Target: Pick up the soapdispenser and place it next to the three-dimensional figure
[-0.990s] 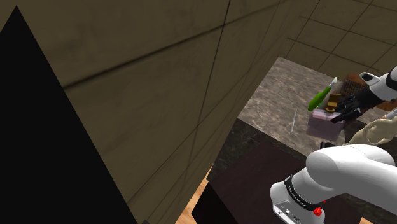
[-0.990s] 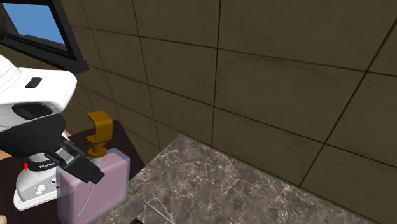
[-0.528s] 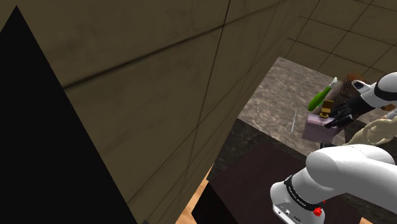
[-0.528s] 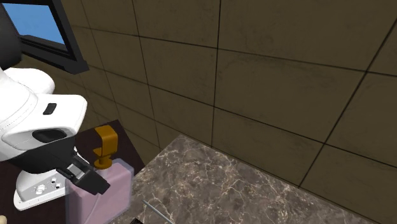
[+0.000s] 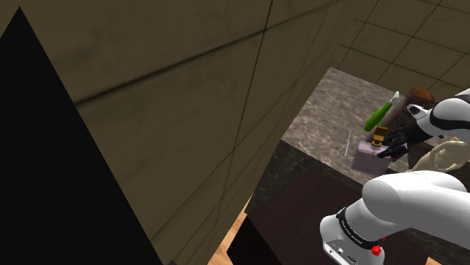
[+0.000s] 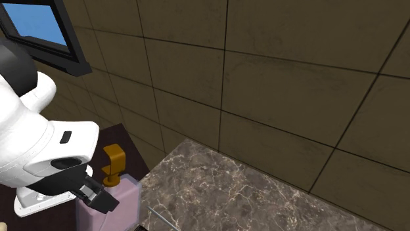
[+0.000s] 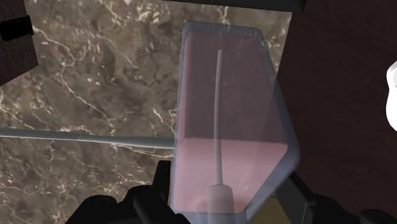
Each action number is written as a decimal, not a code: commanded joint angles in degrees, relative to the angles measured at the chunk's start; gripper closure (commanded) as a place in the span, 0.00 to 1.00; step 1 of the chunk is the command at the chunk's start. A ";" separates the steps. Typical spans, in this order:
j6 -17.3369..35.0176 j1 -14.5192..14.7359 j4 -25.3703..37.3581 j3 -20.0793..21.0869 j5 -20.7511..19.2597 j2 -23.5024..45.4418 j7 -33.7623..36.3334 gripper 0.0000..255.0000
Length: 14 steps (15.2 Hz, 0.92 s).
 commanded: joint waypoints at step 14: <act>4.99 0.75 -1.92 -3.88 -2.23 2.80 -0.58 0.00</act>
